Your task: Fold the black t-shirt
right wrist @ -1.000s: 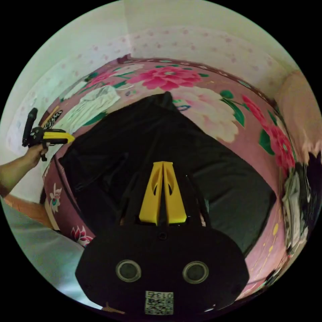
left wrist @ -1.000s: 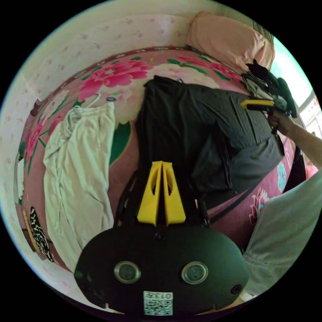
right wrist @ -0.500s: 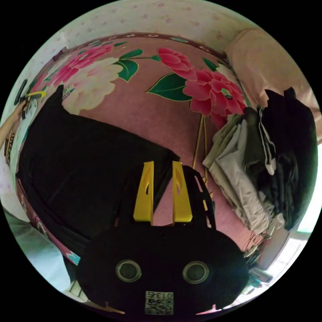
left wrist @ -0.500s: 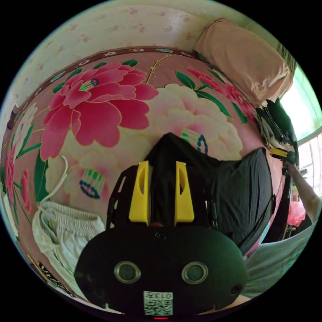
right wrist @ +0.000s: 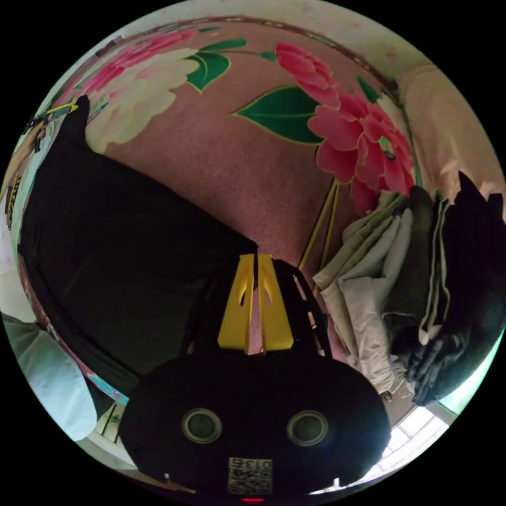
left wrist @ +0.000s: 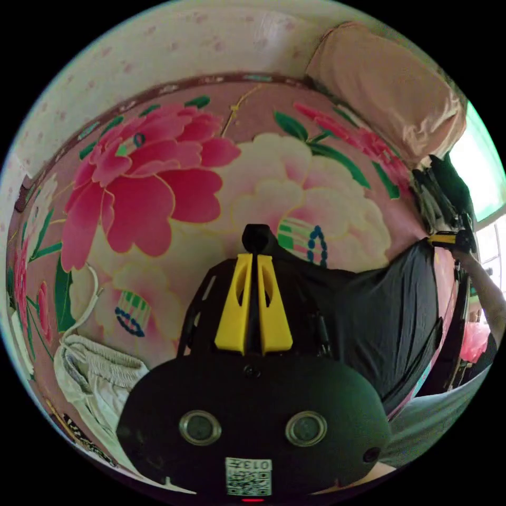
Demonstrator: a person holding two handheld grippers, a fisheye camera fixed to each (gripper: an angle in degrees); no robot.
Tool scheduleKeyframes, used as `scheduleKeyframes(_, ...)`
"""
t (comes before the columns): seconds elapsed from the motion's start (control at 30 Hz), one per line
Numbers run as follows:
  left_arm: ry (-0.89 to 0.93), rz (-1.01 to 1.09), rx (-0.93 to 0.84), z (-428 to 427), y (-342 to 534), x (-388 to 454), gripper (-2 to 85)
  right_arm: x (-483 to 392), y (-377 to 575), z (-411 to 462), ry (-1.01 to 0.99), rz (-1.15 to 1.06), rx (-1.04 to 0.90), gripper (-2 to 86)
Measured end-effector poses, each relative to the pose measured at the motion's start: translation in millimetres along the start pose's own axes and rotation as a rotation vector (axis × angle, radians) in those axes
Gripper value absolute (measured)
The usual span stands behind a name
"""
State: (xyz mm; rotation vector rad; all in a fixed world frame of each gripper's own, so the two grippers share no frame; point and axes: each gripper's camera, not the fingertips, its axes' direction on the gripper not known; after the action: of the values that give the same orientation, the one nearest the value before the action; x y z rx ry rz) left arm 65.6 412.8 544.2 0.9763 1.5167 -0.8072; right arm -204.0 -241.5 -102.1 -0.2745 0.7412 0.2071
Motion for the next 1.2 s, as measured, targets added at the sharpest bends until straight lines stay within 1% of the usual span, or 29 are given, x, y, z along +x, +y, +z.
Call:
scheduleKeyframes(0.07, 0.072, 0.034, 0.119, -51, 21, -4, 0.8, -10, 21, -29, 0.013, 0.015, 0.123, 0.8)
scheduleKeyframes(0.1, 0.089, 0.051, 0.152, -65, 29, -4, 0.8, -14, 29, -36, 0.019, 0.018, 0.148, 0.7)
scheduleKeyframes(0.17, 0.147, 0.122, 0.26, -115, 69, -3, 0.6, -33, 64, -64, 0.068, 0.021, 0.246, 0.7)
scheduleKeyframes(0.27, 0.154, 0.157, 0.307, -161, 126, -2, 0.6, -65, 114, -88, 0.13, 0.043, 0.328, 0.6)
scheduleKeyframes(0.33, 0.149, 0.14, 0.317, -178, 164, -2, 0.6, -87, 144, -96, 0.174, 0.08, 0.343, 0.6)
scheduleKeyframes(0.4, 0.146, 0.106, 0.306, -186, 200, -2, 0.6, -108, 171, -100, 0.204, 0.128, 0.349, 0.5)
scheduleKeyframes(0.5, 0.171, 0.023, 0.243, -177, 252, -5, 0.6, -145, 207, -97, 0.238, 0.175, 0.338, 0.6)
scheduleKeyframes(0.63, 0.158, -0.05, 0.095, -138, 292, -4, 0.6, -195, 230, -68, 0.292, 0.144, 0.24, 0.7)
scheduleKeyframes(0.77, 0.166, -0.106, 0.015, -110, 302, -6, 0.6, -214, 233, -43, 0.31, 0.157, 0.161, 0.8)
scheduleKeyframes(0.97, 0.153, -0.073, 0.042, -125, 301, -5, 0.9, -215, 232, -57, 0.337, 0.18, 0.21, 1.1)
scheduleKeyframes(1.0, 0.158, -0.072, 0.04, -125, 301, -6, 1.0, -216, 231, -57, 0.325, 0.171, 0.208, 1.2)
scheduleKeyframes(1.1, 0.193, -0.056, -0.022, -118, 307, -7, 1.5, -220, 227, -46, 0.239, 0.104, 0.116, 2.0)
scheduleKeyframes(1.2, 0.222, -0.053, -0.072, -111, 315, -11, 2.9, -221, 230, -51, 0.203, 0.102, 0.124, 4.3)
